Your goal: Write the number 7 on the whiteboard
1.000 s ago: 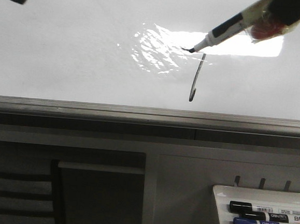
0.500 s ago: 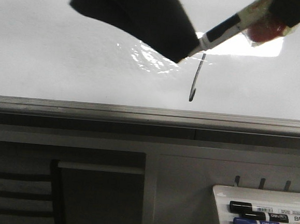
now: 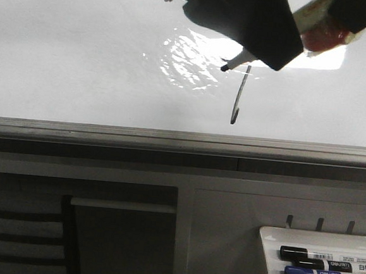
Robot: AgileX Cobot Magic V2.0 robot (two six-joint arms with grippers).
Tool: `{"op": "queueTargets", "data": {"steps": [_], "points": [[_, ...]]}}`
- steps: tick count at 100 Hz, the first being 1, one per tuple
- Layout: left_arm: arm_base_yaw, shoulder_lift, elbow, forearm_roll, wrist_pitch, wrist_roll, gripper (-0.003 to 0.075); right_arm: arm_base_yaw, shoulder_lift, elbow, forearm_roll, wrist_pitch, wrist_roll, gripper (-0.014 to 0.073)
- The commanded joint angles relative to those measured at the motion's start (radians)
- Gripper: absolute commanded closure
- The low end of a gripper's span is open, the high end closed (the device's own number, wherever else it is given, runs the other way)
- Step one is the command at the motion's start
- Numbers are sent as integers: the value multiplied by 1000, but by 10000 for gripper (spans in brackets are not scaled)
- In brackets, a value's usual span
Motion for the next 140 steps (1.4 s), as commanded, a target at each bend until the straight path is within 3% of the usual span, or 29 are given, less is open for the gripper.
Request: {"op": "queueTargets", "data": {"steps": [1,34,67,76,93,106,124,140], "points": [[-7,-33,-34,-35,-49,3,538,-1,-24,-34,28,-23,-8,647],[-7,-33,-34,-35,-49,3,707,-1,-24,-34,31,-19,-8,647],[-7,-33,-34,-35,-46,3,741,-1,-24,-34,33,-12,-8,643],[-7,-33,-34,-35,-46,3,741,-1,-24,-34,33,-12,-8,558],[-5,-33,-34,-28,-44,3,741,-1,-24,-34,36,-19,21,242],[3,-33,-34,26,-18,-9,741,-16,-45,-34,10,-21,64,197],[82,-54,-34,195,57,-226,741,-121,-123,-34,-83,-22,242,197],[211,-85,-34,367,185,-510,741,-223,-175,-34,-88,-22,277,197]]}}
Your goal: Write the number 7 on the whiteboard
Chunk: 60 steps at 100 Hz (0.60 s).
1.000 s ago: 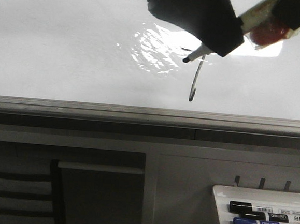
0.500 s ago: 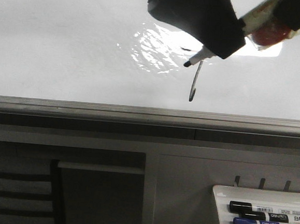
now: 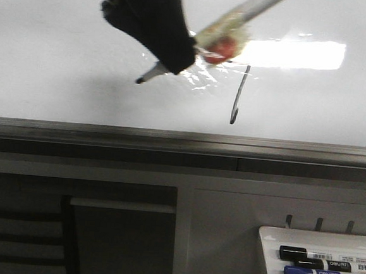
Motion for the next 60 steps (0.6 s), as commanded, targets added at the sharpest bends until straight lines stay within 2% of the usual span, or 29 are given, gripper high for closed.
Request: {"op": "queueTargets", "data": {"steps": [1,13,26,42,60], "points": [[68,-60,-33,83,43,-176,741,-48,-35,-32,5,-36,22,197],[186,-75,-31,187,127,-350,741,-78,-43,-29,5,-36,22,197],[325,-97,-5,210,113,-445,741,-81,-43,-17,5,-38,22,197],[451,-110,61,203,4,-494,741,-81,-43,6,5,-46,22,197],[535,-110,160,129,-181,-494,741,-81,-43,22,5,-56,22,197]]}}
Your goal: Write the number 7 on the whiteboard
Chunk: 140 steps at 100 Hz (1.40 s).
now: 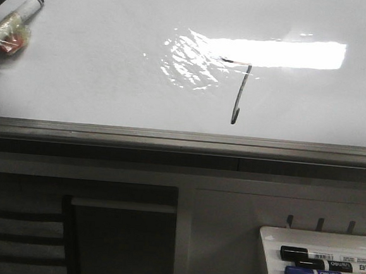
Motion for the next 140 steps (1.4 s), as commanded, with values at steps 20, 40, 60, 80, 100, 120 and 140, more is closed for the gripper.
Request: {"op": "queueTargets", "data": {"steps": [20,40,60,80,100,120,140], "points": [[39,-32,93,-99,-306,-17,741,-4,-12,-21,8,-91,2,197],[38,-32,104,-99,-303,-17,741,-4,-12,-21,8,-116,2,197],[38,-32,100,-99,-301,-17,738,-4,-12,-21,8,-126,2,197],[38,-34,100,-97,-291,-17,529,-4,-12,-21,9,-126,5,197],[38,-84,84,-97,-256,-17,402,-4,-12,-21,9,-137,70,197],[38,-257,59,-84,-120,2,407,-4,-50,-23,-14,-145,304,225],[38,-471,95,-80,-48,33,407,-4,-149,21,-75,-203,522,359]]}}
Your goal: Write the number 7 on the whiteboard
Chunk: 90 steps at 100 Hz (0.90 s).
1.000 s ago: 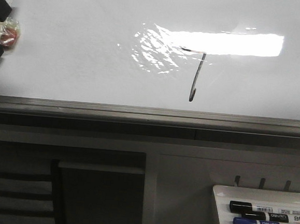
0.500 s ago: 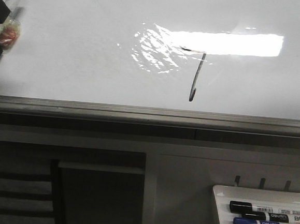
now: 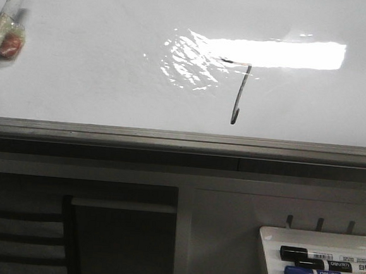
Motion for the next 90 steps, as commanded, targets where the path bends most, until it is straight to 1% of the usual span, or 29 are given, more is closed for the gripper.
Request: {"op": "queueTargets", "data": {"steps": [1,15,27,35,44,48,60,72,79,90], "points": [[2,-113,1,-6,-26,15,406,-4,-55,9,-14,-102,72,363],[2,-279,102,-3,-82,51,407,-4,-149,137,-14,-211,99,428],[2,-400,215,4,-199,51,407,-4,-223,270,-11,-333,148,464],[2,-459,291,4,-270,51,406,-4,-262,347,-5,-411,148,487],[2,-504,355,4,-327,51,407,-4,-300,407,-6,-465,148,525],[2,-512,374,4,-351,51,407,-4,-311,423,-6,-476,148,550],[2,-515,408,-2,-389,51,408,-4,-320,448,-6,-485,148,662],[2,-515,410,-2,-391,51,409,-4,-320,452,-6,-487,148,665],[2,-515,410,-2,-392,51,444,-4,-320,452,-6,-507,148,665],[2,-515,410,-4,-392,49,564,-4,-320,452,-6,-510,148,665]]}}
